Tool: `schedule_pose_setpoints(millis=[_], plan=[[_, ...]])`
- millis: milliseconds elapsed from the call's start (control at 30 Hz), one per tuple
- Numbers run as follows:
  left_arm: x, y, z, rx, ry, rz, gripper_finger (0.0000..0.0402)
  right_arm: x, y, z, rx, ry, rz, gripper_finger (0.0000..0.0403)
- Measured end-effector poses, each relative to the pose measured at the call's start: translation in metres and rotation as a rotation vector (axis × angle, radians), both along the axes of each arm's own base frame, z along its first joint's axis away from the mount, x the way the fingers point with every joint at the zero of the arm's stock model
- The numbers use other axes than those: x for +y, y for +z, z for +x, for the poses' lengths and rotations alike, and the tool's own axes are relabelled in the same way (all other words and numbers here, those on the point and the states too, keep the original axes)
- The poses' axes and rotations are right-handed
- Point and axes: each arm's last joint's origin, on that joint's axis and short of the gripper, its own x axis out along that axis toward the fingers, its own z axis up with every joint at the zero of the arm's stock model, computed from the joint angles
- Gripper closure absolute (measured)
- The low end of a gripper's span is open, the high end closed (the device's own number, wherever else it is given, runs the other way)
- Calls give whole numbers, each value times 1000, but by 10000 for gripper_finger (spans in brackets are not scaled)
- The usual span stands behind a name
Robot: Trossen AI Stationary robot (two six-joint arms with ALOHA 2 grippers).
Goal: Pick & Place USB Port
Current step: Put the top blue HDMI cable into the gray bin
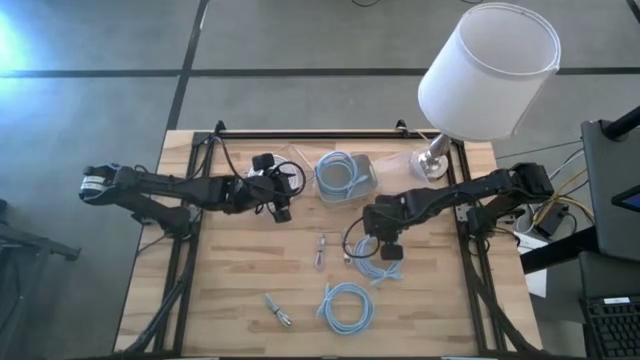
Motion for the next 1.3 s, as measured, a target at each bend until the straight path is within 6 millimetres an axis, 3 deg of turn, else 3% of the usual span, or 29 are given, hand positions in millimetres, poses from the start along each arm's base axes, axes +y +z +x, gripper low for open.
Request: schedule_pose_setpoints(millis=[167, 533, 700, 833, 967, 1133, 1300], plan=[[0, 0, 0, 0, 1, 0, 220, -3, 30, 2, -112, 62, -49, 384], [0, 0, 0, 0, 1, 0, 220, -30, 117, -20, -411, -48, -374, 385], [0, 0, 0, 0, 1, -1, 220, -46, 136, -20, -517, -176, -584, 385], [0, 0, 0, -1, 1, -2, 220, -63, 126, -9, -576, -229, -631, 385], [0, 0, 0, 0, 1, -2, 220, -81, 99, 9, -613, -289, -654, 385], [0, 0, 0, 1, 2, -2, 220, -104, 62, 25, -557, -328, -701, 385], [0, 0, 0, 2, 2, -2, 220, -123, 40, 35, -486, -391, -751, 385]])
